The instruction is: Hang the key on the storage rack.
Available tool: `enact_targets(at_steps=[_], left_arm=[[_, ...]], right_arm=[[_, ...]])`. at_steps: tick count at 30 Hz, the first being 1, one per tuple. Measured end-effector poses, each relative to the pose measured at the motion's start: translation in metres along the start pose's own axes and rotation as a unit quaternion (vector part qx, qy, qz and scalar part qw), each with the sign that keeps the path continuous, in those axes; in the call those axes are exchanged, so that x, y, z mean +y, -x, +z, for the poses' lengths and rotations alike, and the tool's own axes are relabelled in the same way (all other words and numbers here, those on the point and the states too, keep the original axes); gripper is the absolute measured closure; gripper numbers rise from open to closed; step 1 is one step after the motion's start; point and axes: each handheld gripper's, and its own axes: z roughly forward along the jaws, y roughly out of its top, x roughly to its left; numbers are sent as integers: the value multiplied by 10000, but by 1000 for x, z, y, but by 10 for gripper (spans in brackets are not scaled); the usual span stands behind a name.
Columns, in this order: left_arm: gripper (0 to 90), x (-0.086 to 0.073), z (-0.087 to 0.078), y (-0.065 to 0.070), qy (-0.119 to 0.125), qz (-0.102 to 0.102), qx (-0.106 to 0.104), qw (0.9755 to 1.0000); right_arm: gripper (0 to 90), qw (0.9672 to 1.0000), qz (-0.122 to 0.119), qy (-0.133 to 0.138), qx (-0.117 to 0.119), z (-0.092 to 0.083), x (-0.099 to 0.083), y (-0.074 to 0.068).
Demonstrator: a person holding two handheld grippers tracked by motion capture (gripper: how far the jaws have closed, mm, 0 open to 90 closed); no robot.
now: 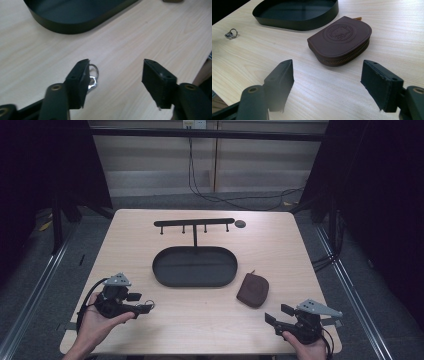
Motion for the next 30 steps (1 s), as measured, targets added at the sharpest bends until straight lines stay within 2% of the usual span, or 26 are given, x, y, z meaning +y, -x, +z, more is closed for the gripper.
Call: enact_targets(at_steps=[3,4,5,7,9,11,12,14,15,18,19,21,22,24,25,26,27,28,29,30], left_arm=[[540,8,-1,-1,-106,101,66,9999],[540,10,-1,-1,-122,155,103,9998],[570,13,-1,1,-122,212,238,9994],[627,17,5,5,-319,407,427,9977],[634,17,8,6,-373,390,368,9979],[639,20,15,5,-570,491,455,9961],[639,22,16,4,-661,515,409,9956],[639,23,18,3,-709,533,400,9953],[639,25,19,1,-885,567,406,9936],[640,28,23,-5,-1150,498,447,9911],[642,29,24,-7,-1186,514,415,9907],[643,31,25,-10,-1300,421,361,9900],[649,33,28,-13,-1469,327,253,9883],[653,34,30,-15,-1643,309,252,9856],[655,34,30,-15,-1643,309,252,9856],[655,36,32,-16,-1757,284,239,9837],[655,36,34,-18,-1768,284,230,9836],[656,38,35,-20,-1872,231,185,9819],[656,39,36,-20,-1910,214,139,9813],[655,41,38,-24,-2042,148,40,9788]], right_arm=[[260,10000,10,-27,7,0,0,0],[260,10000,-1,-22,8,1,0,0],[260,10000,0,-24,12,0,0,0],[260,10000,7,-64,24,1,0,-1],[259,10000,-6,-68,24,1,0,-1],[257,10000,-20,-84,27,1,0,-1],[257,10000,-19,-82,25,1,0,-1],[256,10000,-27,-76,29,1,0,-1],[256,10000,-15,-82,28,1,0,-1],[252,9999,-34,-127,62,3,0,-1],[251,9999,-37,-132,69,3,0,-1],[251,9999,-35,-141,70,3,0,-1],[250,9999,-33,-145,68,3,0,-1],[247,9998,-29,-151,83,3,0,-1],[247,9998,-29,-151,83,3,0,-1],[246,9998,-34,-159,79,4,0,-1],[246,9998,-34,-159,79,4,0,-1],[245,9998,-29,-160,83,4,0,-1],[245,9998,-29,-160,83,4,0,-1],[244,9998,-20,-163,90,4,0,-1]])
